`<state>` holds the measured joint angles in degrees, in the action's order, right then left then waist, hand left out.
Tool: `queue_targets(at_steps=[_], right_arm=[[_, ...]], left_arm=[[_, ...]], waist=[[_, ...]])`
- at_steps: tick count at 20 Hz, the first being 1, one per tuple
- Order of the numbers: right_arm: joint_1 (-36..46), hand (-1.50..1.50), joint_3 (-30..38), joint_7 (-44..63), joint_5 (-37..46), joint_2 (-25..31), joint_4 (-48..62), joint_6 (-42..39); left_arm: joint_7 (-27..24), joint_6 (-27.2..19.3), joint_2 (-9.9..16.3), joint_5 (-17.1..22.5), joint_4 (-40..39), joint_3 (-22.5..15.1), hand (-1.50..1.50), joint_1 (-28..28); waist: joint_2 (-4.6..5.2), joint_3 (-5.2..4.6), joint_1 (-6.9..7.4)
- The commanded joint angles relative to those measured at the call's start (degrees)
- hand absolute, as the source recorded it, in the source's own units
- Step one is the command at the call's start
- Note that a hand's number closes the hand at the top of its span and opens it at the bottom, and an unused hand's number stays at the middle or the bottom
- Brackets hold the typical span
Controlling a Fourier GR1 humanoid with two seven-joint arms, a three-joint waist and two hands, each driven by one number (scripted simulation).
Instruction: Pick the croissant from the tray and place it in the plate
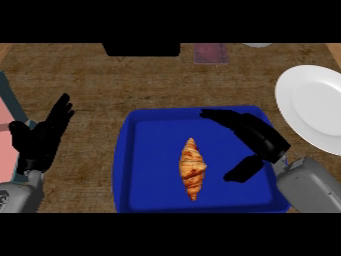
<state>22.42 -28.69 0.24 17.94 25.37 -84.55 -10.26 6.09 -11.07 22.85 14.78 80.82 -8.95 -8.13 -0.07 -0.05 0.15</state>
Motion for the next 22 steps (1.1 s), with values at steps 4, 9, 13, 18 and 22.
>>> queue_targets(at_steps=[4, 9, 13, 18, 22], right_arm=[[4.1, -1.50, 0.7, 8.3, 4.3, -1.5, -2.5, -9.0], [6.3, -1.50, -2.9, 19.3, 5.8, -4.8, -4.2, -15.8], [7.8, -1.50, -6.7, 21.7, 11.4, -8.3, -0.1, -17.0], [4.8, -1.50, -10.1, 25.8, 17.5, -9.6, -3.2, -19.1], [7.2, -1.50, -9.9, 22.4, 20.7, -10.8, 5.3, -20.9]], left_arm=[[1.0, 0.1, -2.0, -3.1, -1.6, 1.3, 0.00, -2.3], [0.4, 2.3, -1.2, -2.1, -1.0, 2.8, 0.00, -1.2], [2.2, 1.4, -3.3, -3.1, -0.7, 1.9, 0.00, -2.2], [1.6, 2.3, -2.8, -3.4, 1.0, 3.7, 0.00, 0.6], [2.6, 4.6, -2.6, -3.6, -2.9, 5.0, 0.00, -3.4]], waist=[[0.06, 0.04, -0.13], [0.03, 0.02, 0.04], [0.09, 0.04, 0.15], [-0.03, 0.05, 0.15], [0.12, 0.06, 0.15]])
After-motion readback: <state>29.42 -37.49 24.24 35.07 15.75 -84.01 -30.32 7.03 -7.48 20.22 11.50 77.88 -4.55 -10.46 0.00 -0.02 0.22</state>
